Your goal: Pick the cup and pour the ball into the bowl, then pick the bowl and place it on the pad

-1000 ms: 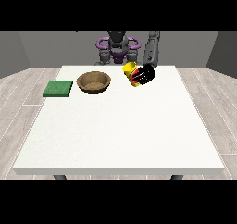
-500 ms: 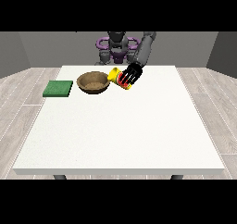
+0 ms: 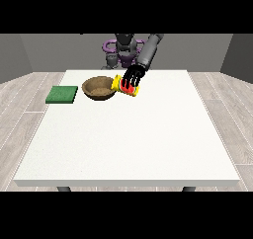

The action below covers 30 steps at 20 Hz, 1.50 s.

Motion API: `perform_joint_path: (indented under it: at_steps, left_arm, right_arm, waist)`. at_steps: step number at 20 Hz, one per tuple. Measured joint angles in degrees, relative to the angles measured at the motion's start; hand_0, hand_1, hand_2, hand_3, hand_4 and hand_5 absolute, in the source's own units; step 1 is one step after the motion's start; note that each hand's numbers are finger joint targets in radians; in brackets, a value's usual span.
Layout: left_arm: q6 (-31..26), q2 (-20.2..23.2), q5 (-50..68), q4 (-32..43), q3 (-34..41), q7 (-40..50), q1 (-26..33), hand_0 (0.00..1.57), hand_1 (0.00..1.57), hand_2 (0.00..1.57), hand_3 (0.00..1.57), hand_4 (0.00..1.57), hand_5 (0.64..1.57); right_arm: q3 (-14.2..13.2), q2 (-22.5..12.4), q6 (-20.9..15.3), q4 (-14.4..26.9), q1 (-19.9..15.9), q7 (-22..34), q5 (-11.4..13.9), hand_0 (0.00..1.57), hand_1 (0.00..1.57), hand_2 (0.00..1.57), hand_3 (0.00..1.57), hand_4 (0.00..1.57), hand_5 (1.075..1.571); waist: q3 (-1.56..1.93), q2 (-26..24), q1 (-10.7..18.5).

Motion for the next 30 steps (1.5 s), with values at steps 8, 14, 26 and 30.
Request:
perform_joint_path:
  at_steps: [8,14,26,30]
  left_arm:
    - [-3.6,-5.1,-18.1,8.4,-13.5,13.9,-3.5,1.47,1.47,1.57,1.57,0.98,1.490]
    - [-10.4,-7.7,-30.8,12.4,-24.0,23.0,-7.5,1.50,1.50,1.57,1.57,1.06,1.505]
    - [-16.6,-8.8,-28.3,1.1,-21.6,23.5,-1.7,0.71,0.71,1.36,1.28,1.10,1.464]
    - [-12.2,-4.8,-17.1,-3.5,-11.8,18.1,0.1,1.26,1.26,1.57,1.57,0.75,1.569]
  right_arm:
    - [0.9,1.6,0.2,5.1,2.4,-1.9,1.8,0.00,0.00,0.00,0.00,0.38,1.565]
    - [0.6,1.7,1.0,8.5,3.0,-3.0,2.1,0.00,0.00,0.00,0.00,0.37,1.566]
    - [-1.6,0.6,1.5,12.4,5.7,-3.7,2.5,0.00,0.00,0.00,0.00,0.38,1.564]
    - [-2.9,-0.2,3.0,11.9,8.3,-4.6,1.6,0.00,0.00,0.00,0.00,0.38,1.566]
  waist:
    - [0.01,-5.7,1.6]
    - [0.00,-8.5,2.8]
    - [-0.19,-12.4,6.6]
    - [-0.28,-12.5,7.6]
